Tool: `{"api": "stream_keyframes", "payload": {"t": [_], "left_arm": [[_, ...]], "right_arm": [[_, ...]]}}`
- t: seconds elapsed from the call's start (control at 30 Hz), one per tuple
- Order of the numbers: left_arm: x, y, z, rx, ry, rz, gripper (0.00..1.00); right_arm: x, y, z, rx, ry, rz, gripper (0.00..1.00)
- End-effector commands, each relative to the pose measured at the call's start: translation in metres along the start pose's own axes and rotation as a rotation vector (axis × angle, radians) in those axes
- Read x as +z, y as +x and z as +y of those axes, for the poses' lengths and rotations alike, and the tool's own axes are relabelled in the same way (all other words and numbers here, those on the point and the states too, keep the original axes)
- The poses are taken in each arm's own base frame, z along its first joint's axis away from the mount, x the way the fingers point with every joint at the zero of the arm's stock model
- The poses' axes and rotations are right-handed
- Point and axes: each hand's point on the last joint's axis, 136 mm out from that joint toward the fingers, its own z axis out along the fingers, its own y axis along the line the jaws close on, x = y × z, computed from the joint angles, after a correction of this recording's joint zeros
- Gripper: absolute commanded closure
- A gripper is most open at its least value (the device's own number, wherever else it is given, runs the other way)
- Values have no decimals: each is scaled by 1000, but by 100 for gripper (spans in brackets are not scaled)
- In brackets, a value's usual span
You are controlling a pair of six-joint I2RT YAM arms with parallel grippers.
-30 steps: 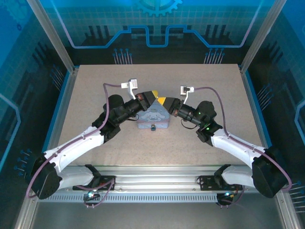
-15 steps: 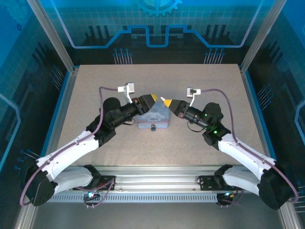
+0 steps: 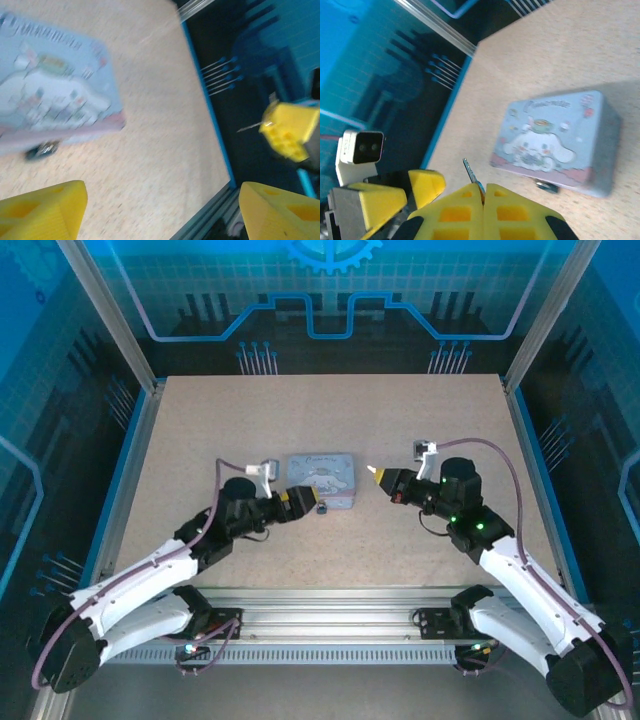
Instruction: Unlock a padlock with a key
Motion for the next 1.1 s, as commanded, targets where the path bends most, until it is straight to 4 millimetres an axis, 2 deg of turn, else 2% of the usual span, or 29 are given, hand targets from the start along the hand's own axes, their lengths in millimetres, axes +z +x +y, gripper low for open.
{"api": "stream_keyframes", "payload": {"t": [0.0, 0.17, 0.43, 0.7, 0.9, 1.0, 1.07], "left_arm": [[11, 20, 18, -23, -15, 40, 19], [30, 27, 40, -22, -47, 28, 19], [57, 11, 62, 80, -117, -72, 16], [77, -7, 75, 149, -154, -123, 13], [81, -15, 82, 171, -164, -130, 9], [83, -13, 80, 181, -145, -110, 8], [85, -6, 79, 183, -124, -82, 1]], "right_arm": [[-3, 4, -30, -76, 161, 29, 100], [9, 13, -66, -108, 304, 81, 100], [38, 22, -99, -94, 391, 121, 100], [69, 28, -113, -101, 417, 165, 100], [87, 29, -122, -108, 440, 181, 100], [97, 28, -124, -116, 446, 193, 100], [103, 28, -126, -125, 457, 201, 100]]}}
